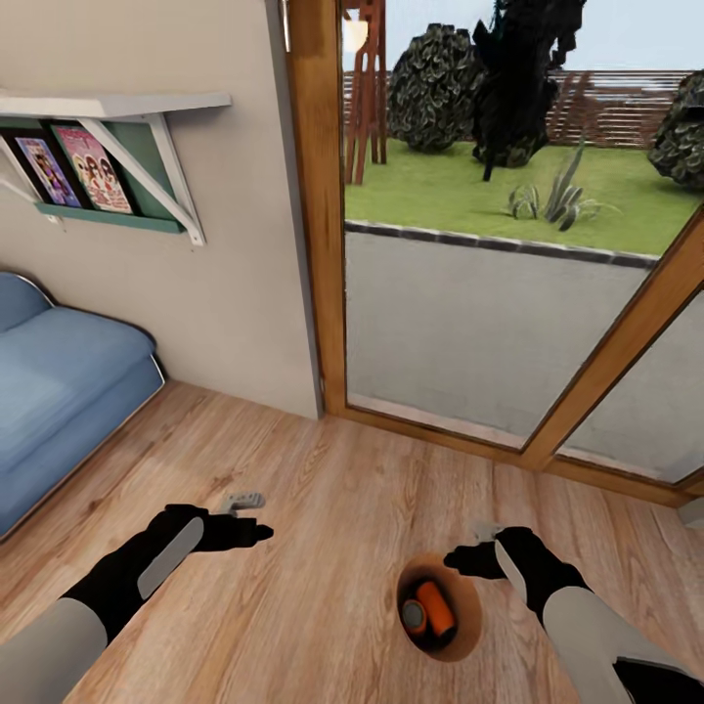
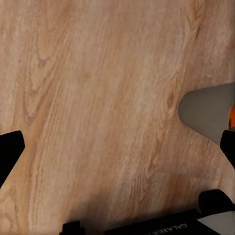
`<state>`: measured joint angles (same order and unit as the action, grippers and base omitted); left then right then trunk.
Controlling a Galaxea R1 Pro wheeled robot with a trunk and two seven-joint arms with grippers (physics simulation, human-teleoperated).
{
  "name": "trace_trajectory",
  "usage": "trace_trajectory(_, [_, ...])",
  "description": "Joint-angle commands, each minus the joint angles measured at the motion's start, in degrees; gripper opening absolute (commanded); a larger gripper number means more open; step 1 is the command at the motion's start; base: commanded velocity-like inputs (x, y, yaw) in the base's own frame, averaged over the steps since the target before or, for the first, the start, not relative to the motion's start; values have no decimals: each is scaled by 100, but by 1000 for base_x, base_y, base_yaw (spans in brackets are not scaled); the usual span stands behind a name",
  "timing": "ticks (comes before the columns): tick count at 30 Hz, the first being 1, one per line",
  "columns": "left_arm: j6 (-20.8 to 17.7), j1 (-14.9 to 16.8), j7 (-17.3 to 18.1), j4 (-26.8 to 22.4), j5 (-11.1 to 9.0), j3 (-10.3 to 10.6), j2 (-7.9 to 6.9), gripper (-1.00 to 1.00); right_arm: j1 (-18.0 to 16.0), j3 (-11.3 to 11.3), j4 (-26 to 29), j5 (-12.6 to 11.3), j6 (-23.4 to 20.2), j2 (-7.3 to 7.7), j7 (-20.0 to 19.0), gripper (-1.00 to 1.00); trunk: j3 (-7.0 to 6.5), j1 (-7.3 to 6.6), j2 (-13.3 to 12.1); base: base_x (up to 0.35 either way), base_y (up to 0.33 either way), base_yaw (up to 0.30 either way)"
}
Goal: Put the three can of soda from the living room inside the tash can in the kitchen.
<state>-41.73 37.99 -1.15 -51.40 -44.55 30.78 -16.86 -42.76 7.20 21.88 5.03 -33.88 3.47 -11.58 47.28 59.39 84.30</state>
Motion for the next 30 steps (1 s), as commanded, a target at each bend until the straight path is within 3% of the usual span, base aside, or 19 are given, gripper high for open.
trace_trajectory(1, [-6, -1, -4, -10, 3, 0, 1, 100, 24, 4, 0, -1, 3, 10, 0, 100, -19, -23, -42, 0, 0, 0])
trace_trajectory(10, [10, -2, -37, -54, 6, 7, 11, 100, 259, 21, 27, 3, 298, 62, 9, 100, -180, -220, -403, 0, 0, 0])
trace_trajectory(18, [14, -2, -77, -46, 8, 10, 25, 100, 333, 25, 21, -6, 502, 208, 90, 100, -324, -396, -724, 0, 0, 0])
trace_trajectory(30, [51, 6, -100, 120, 7, 37, 32, 100, 471, 21, -11, -27, 890, 222, 106, 100, -539, -660, -1205, 0, 0, 0])
